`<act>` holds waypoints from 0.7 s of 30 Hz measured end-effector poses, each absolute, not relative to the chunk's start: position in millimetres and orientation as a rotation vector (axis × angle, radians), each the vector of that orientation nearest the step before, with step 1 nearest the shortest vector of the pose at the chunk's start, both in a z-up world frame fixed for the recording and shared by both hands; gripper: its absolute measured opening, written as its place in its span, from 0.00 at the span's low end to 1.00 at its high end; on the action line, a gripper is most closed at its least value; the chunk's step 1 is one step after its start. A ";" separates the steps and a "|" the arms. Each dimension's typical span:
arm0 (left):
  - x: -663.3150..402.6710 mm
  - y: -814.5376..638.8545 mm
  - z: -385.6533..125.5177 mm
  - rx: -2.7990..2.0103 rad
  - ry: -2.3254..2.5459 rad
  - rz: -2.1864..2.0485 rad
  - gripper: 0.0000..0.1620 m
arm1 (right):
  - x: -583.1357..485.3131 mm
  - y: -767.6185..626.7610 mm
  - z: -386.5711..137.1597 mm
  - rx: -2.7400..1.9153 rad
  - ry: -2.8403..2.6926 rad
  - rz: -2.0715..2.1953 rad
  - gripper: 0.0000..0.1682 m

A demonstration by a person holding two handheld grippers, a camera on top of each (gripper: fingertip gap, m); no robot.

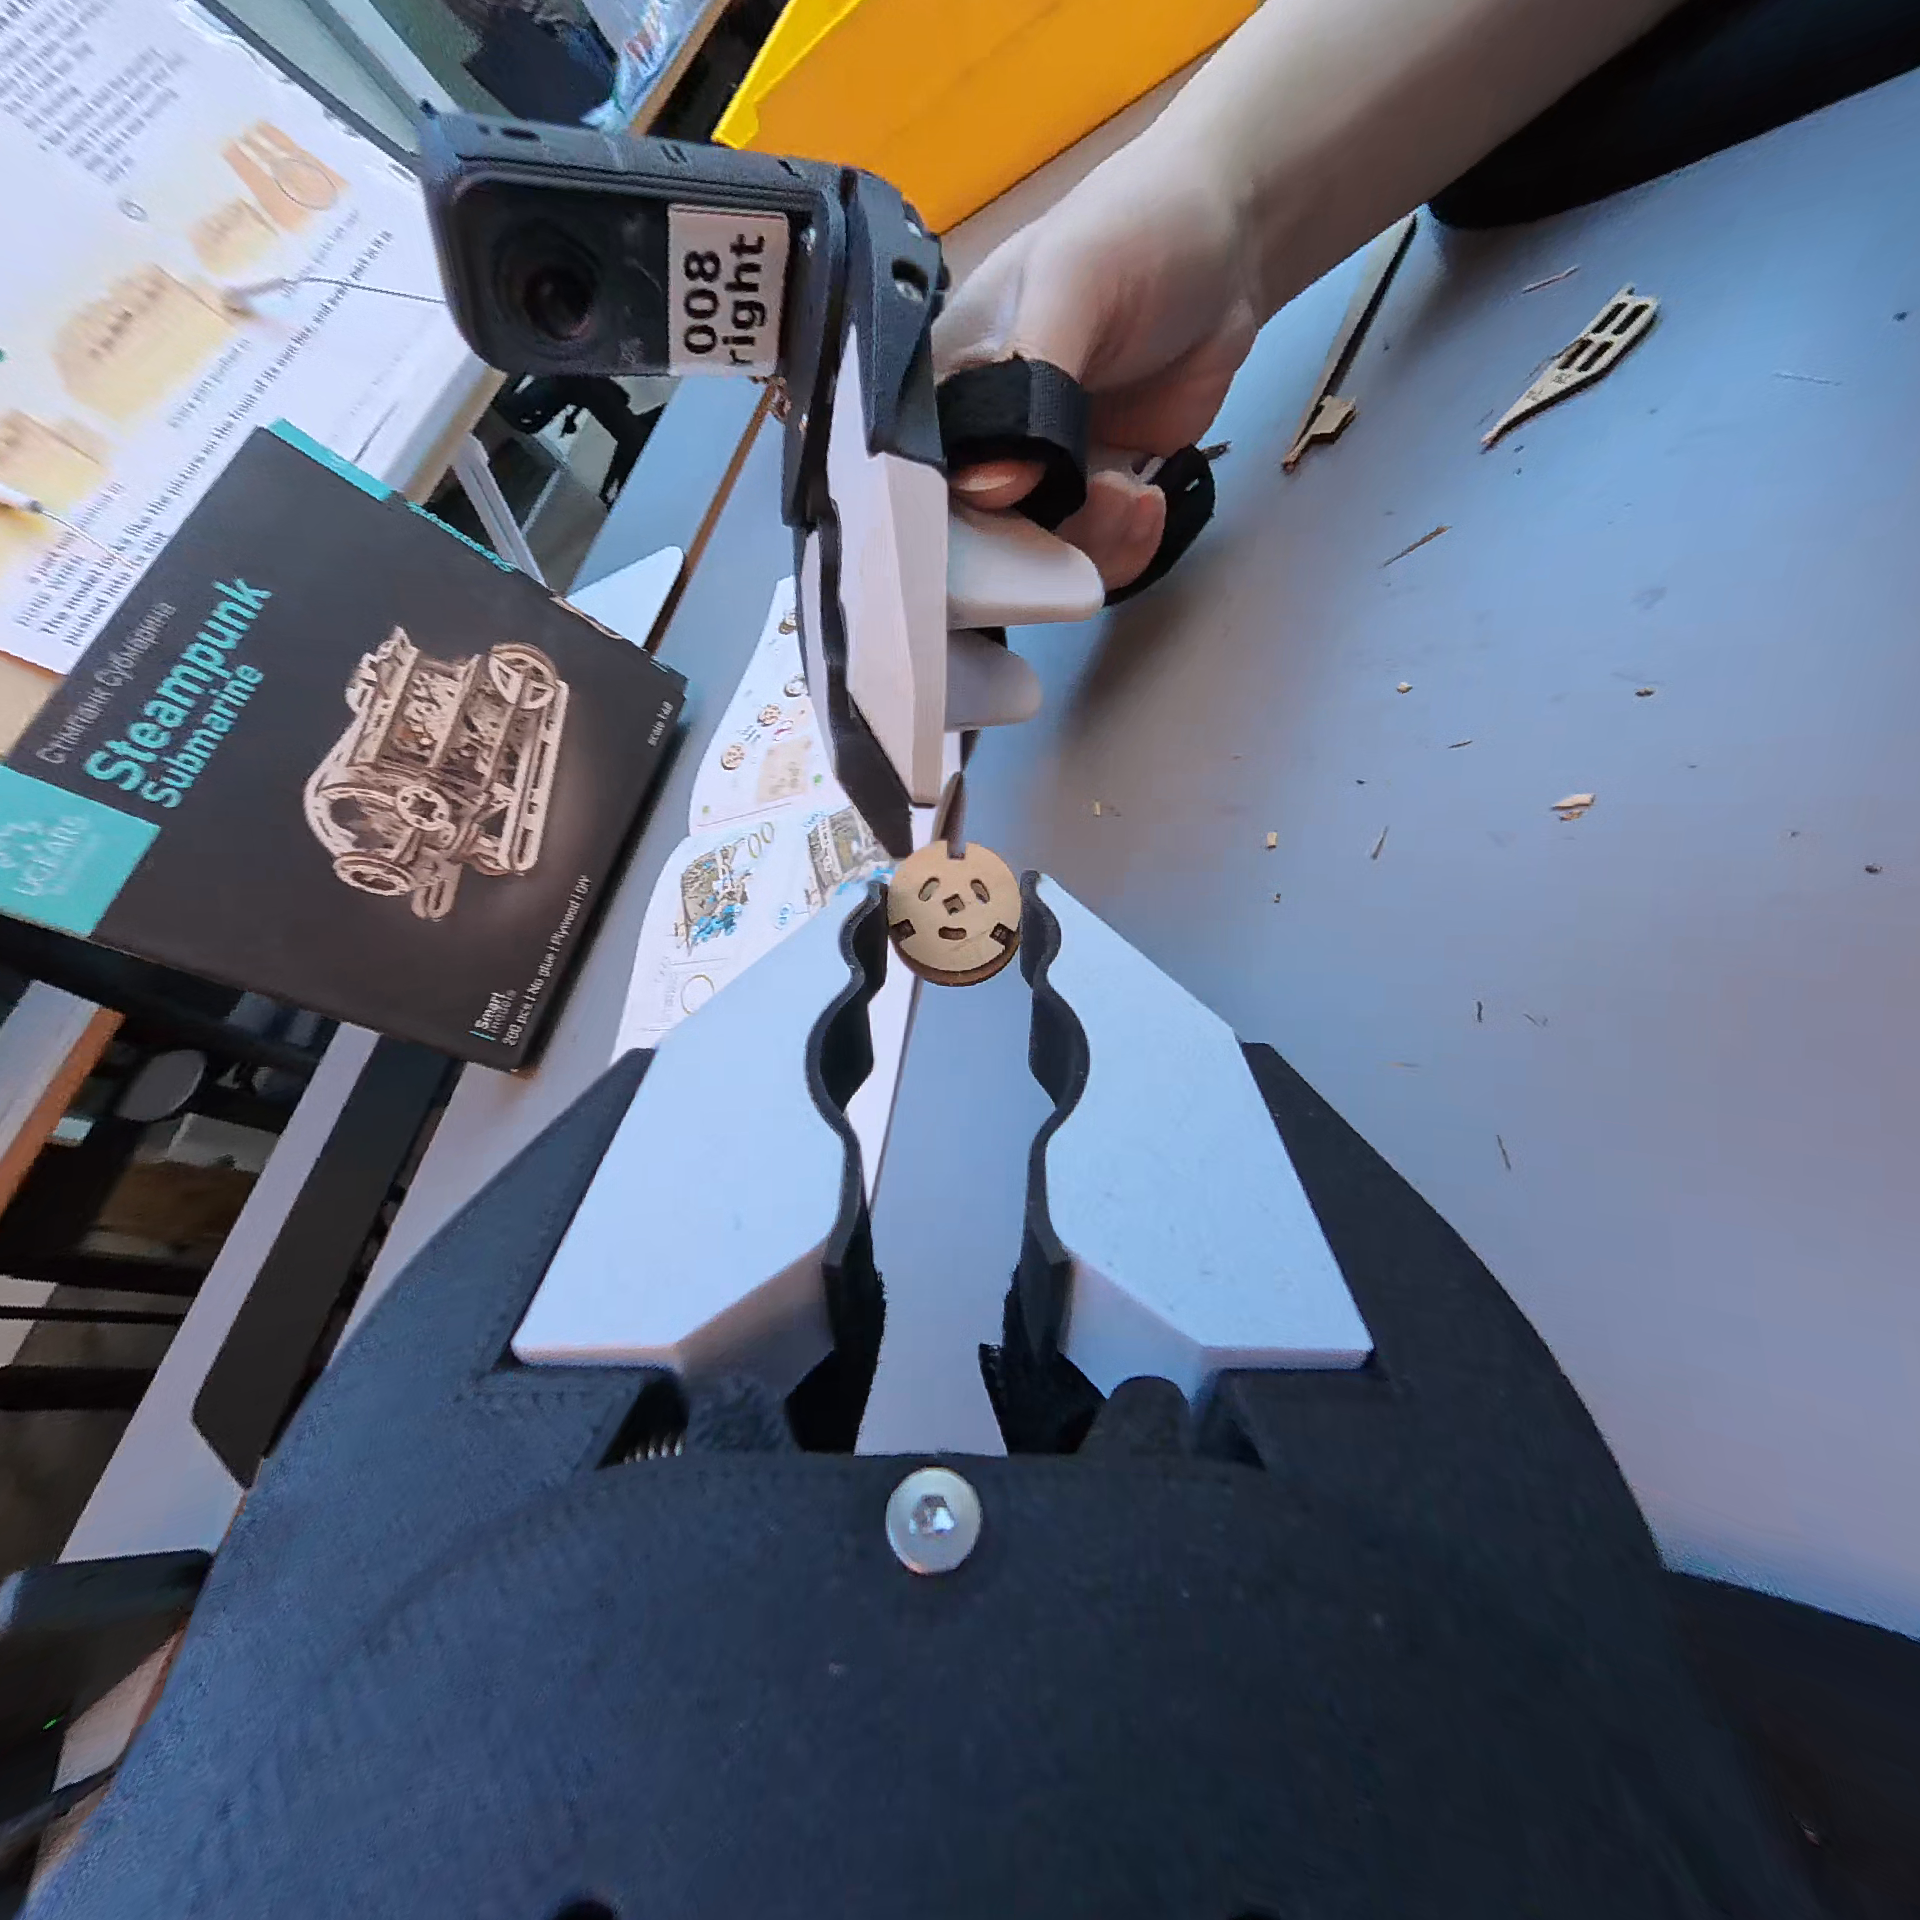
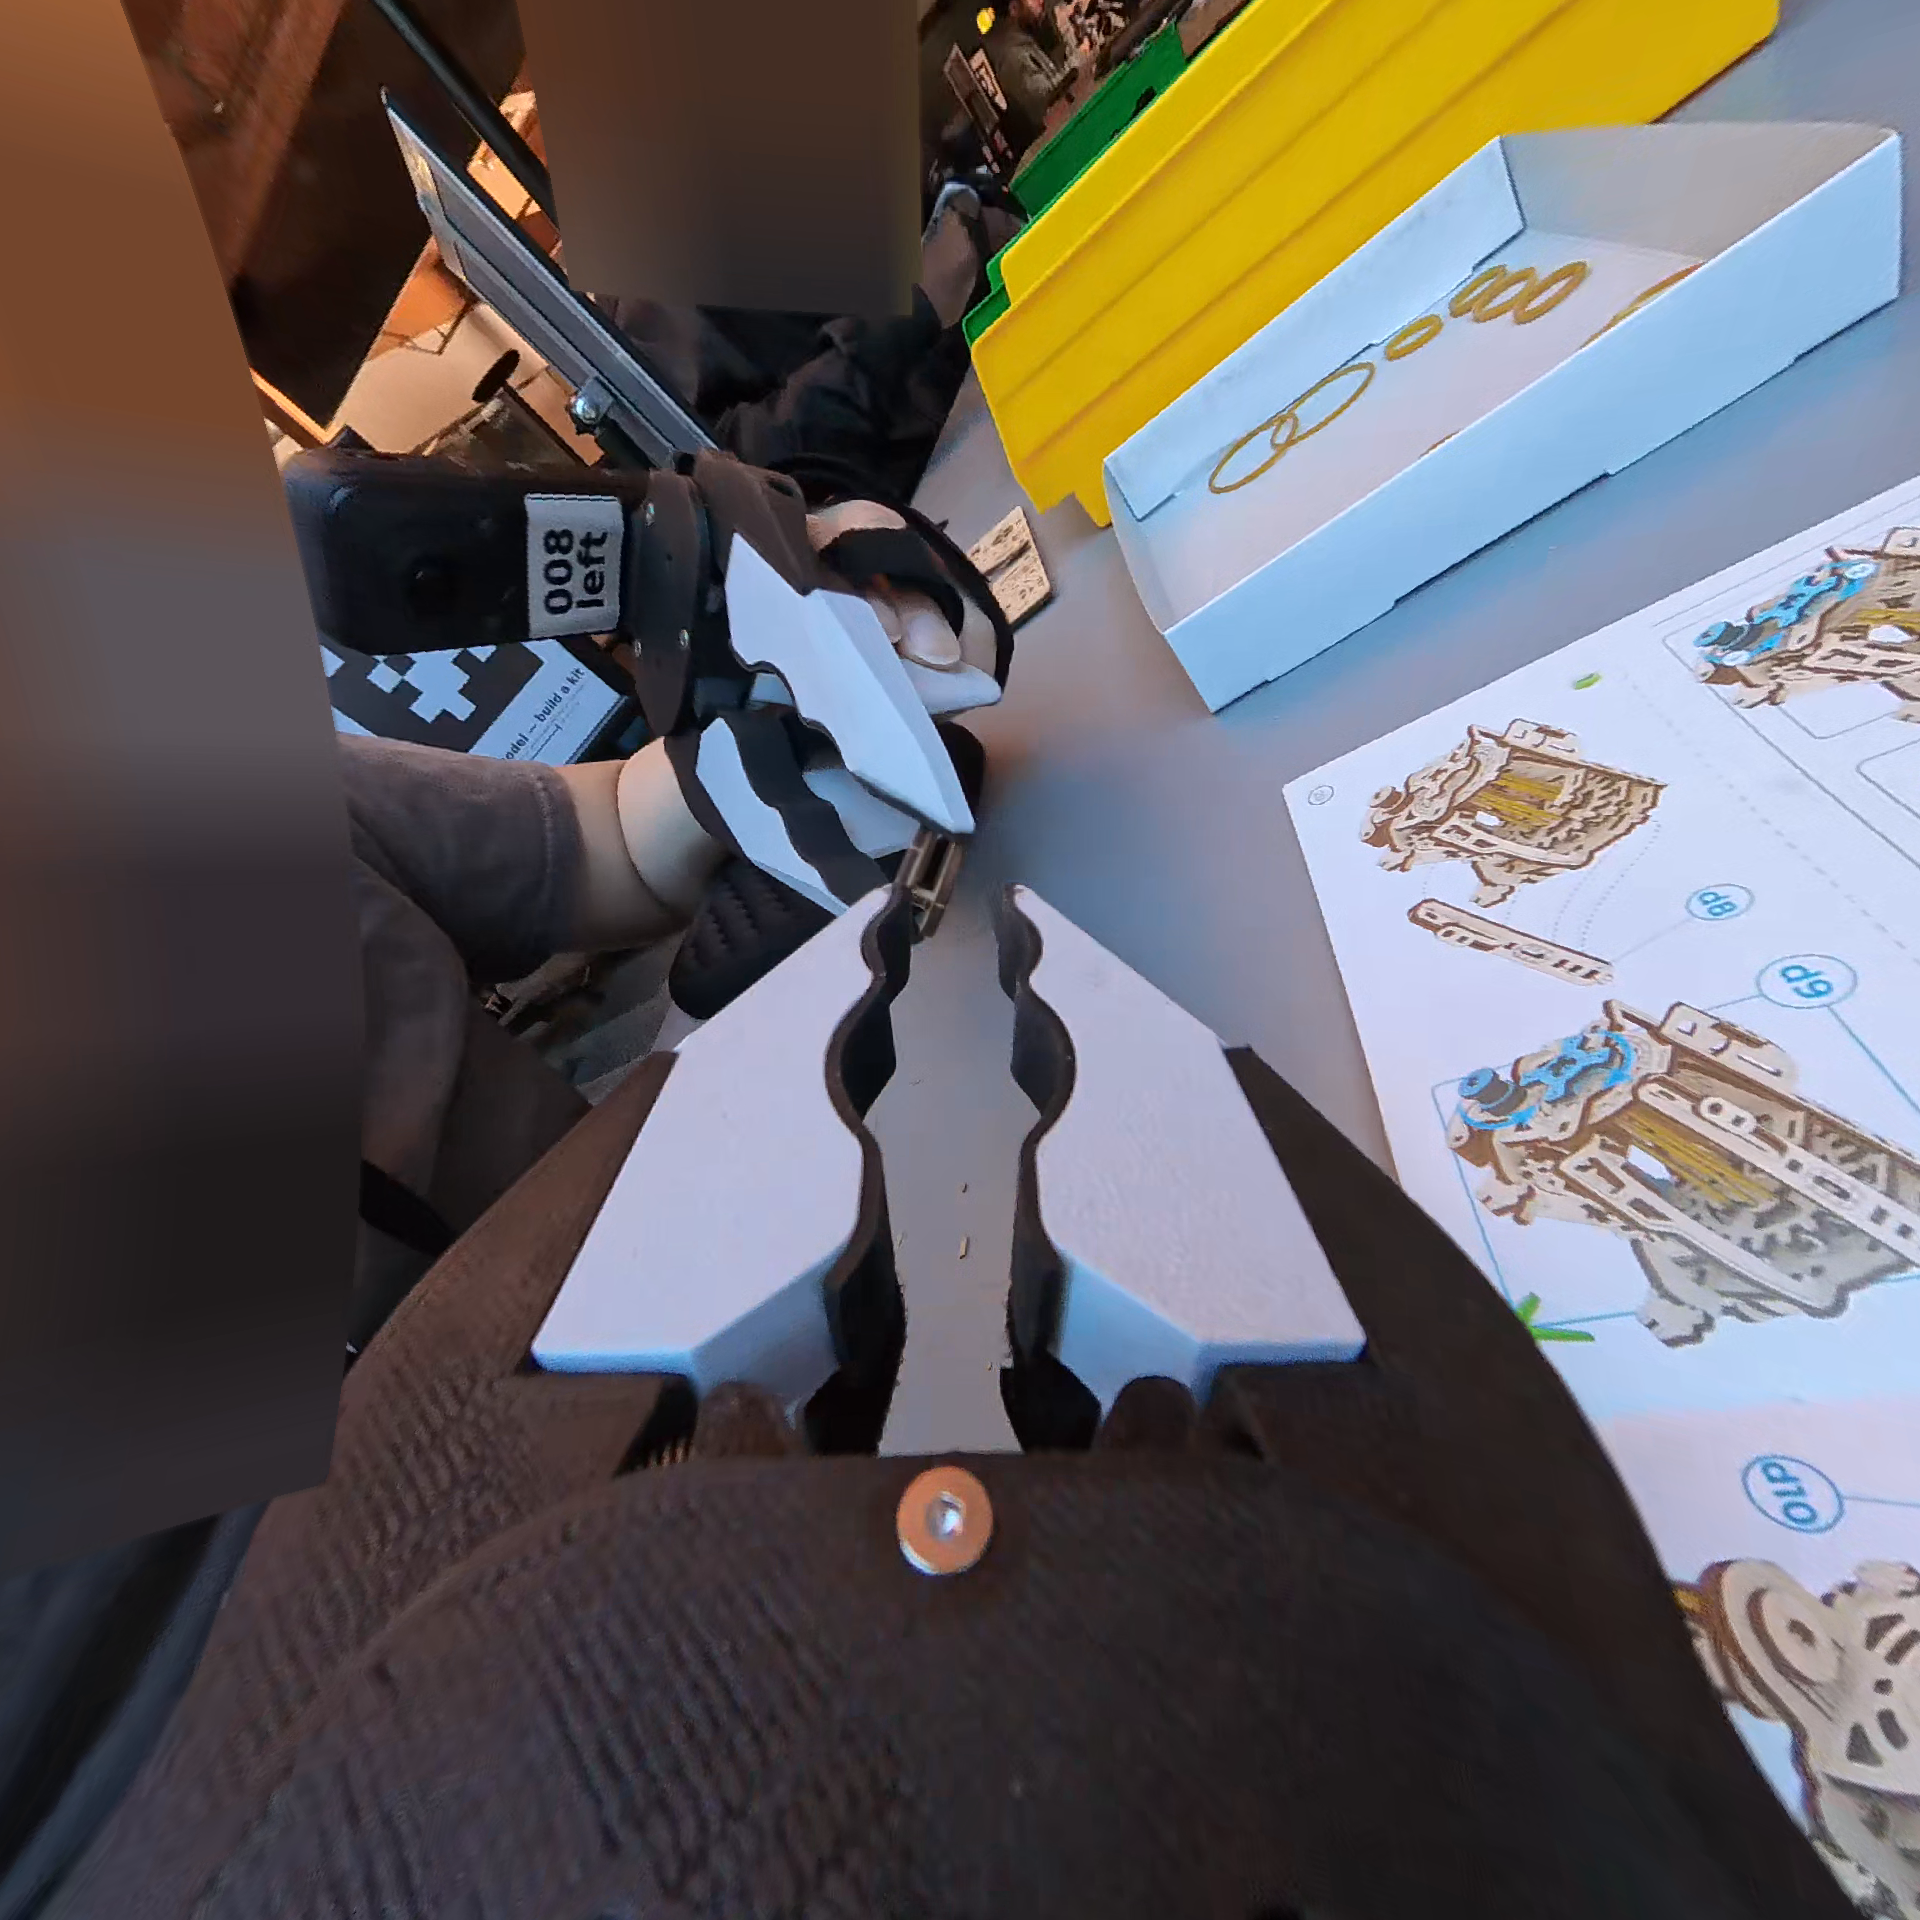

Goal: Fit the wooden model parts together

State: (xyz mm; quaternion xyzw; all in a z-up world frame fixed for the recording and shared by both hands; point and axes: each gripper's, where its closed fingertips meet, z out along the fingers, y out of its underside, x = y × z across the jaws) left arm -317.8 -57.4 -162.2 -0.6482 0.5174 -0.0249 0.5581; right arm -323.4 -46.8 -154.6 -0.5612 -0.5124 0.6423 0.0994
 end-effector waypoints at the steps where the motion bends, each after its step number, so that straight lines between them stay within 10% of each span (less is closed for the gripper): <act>1: -319.3 -55.1 -160.2 -1.532 1.200 -0.043 0.15 | -323.7 -46.9 -154.0 -1.664 -1.507 1.910 0.11; 21: -326.0 -43.0 -155.8 -1.644 0.997 -0.178 0.26 | -327.1 -39.3 -172.2 -1.651 -1.638 1.534 0.06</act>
